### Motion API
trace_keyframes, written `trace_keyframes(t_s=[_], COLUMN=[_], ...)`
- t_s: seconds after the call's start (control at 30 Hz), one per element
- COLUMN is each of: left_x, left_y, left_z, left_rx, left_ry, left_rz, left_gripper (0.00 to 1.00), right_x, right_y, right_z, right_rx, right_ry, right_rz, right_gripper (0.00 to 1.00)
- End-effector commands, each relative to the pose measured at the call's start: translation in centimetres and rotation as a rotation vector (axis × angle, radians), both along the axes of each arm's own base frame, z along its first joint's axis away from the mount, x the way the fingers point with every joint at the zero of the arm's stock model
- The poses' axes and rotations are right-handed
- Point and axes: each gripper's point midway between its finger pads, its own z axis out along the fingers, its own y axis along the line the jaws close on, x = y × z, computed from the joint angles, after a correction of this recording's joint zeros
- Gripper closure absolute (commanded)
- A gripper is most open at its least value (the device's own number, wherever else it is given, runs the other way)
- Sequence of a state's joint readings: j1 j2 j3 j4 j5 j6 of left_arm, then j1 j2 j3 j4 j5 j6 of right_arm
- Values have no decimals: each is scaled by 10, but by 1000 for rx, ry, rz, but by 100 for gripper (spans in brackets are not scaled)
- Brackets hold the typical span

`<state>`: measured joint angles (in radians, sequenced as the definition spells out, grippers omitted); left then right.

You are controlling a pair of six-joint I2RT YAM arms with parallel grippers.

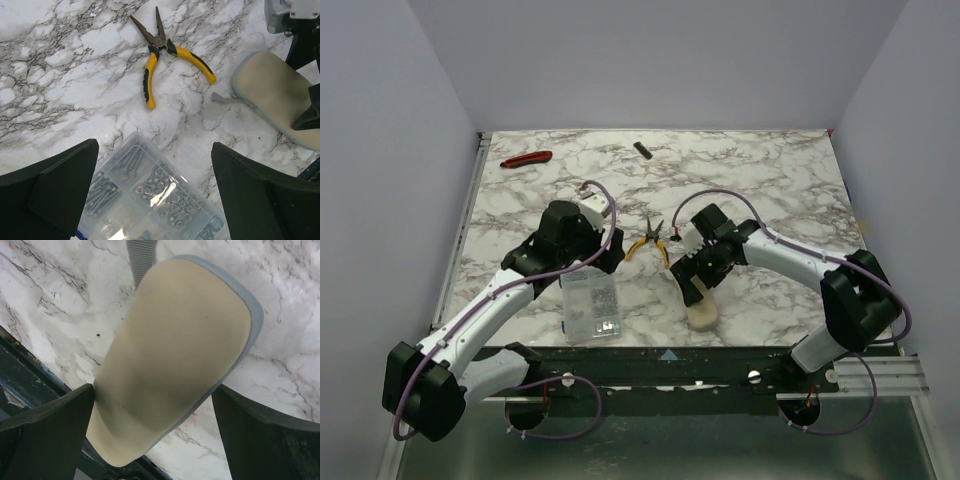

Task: Open the umbrella

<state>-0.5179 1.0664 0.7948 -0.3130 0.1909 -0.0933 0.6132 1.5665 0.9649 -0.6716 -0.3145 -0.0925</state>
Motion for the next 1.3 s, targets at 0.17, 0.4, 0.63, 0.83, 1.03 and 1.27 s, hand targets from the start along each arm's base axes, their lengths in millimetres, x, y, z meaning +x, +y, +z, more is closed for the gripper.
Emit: trace_keyframes(t_s=[0.17, 0.4, 0.63, 0.83, 1.03, 1.27], left_x=[-22, -19, -13, 1, 7, 11], left_y=[-19, -19, -24, -24, -26, -26], left_z=[8, -3, -9, -11, -13, -17], left_rx=[-213, -213, -246, -224, -227, -212], left_ry=[-34, -28, -48, -70, -55, -42], left_rz=[-90, -75, -69, -48, -27, -9], left_gripper=[2, 2, 3, 5, 6, 6], right_x=[53, 80, 95, 94, 79, 67], right_y=[7, -7, -10, -20, -25, -48], right_z=[6, 12, 47, 41, 26, -2], right_rx=[-98, -62, -15, -78, -157, -270], right_ry=[-268, -284, -325, -260, -226, -224], right_rz=[322, 480, 405, 95, -9, 21], right_gripper=[13, 11, 0, 0, 0, 4])
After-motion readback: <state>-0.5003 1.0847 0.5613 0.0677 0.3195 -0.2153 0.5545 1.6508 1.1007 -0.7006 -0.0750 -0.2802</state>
